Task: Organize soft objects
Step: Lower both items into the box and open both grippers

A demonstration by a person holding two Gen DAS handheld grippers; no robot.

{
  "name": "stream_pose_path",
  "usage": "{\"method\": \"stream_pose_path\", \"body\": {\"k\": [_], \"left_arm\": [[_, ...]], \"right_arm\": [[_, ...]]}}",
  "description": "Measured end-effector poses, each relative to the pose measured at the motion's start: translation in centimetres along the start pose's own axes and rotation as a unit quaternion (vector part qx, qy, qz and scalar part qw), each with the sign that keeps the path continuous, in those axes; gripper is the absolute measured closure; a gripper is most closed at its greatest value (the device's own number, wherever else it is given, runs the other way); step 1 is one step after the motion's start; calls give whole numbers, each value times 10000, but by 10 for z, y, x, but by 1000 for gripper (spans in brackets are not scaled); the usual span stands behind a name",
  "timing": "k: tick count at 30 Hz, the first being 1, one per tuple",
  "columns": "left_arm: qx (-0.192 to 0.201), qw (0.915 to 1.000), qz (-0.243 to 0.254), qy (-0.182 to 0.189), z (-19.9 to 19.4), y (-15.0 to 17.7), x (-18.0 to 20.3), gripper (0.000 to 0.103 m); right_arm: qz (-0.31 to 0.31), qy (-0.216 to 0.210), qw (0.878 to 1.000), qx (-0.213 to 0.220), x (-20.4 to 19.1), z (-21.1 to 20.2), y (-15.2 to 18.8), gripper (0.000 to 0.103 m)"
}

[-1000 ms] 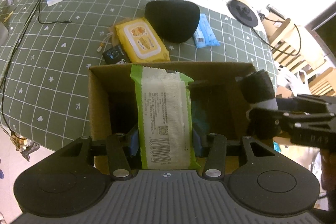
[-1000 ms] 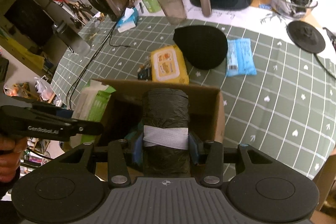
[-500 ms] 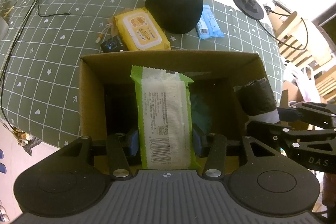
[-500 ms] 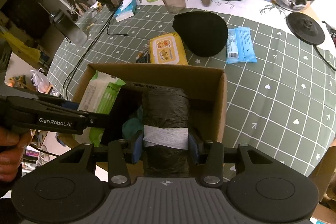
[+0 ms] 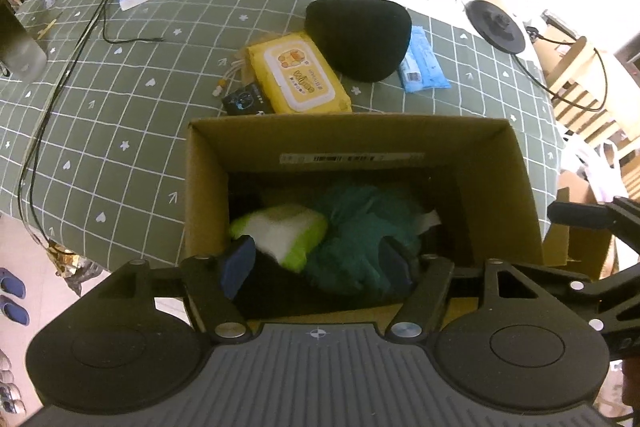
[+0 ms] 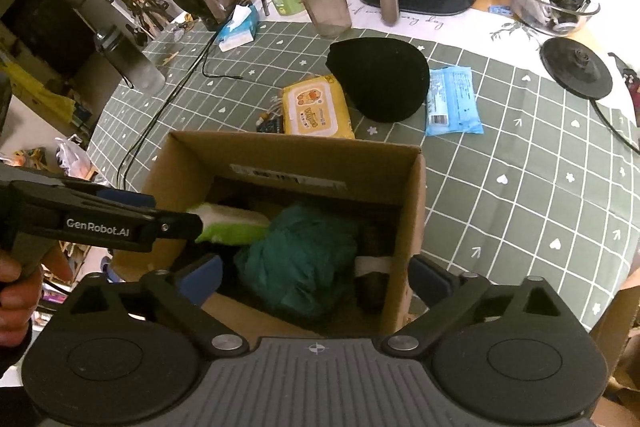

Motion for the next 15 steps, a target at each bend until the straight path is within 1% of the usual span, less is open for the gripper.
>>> {"method": "stream_pose_path", "body": {"k": [2,10,15], "left_arm": [[4,10000,-22,-29,-1,2,0,35],[71,9999,-110,-22,-6,11,-3,35],[131,9998,-150,-36,-11,18,-4,35]], "right_arm": [[-48,60,10000,-31,-1,1,0,0],[-243,266,9993,-102,-7,0,4,0],[-408,653,9968,-209,-10,2,7,0]]}}
Point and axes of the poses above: each gripper's, at about its wrist camera, not at the fingertips, and z roughly the way its jaws point, x to its right, y to its underside, the point moved 6 cm from there along z, roughly the way its jaws point, and after that the axes turned 12 degrees about -x, right-handed, at the moved point
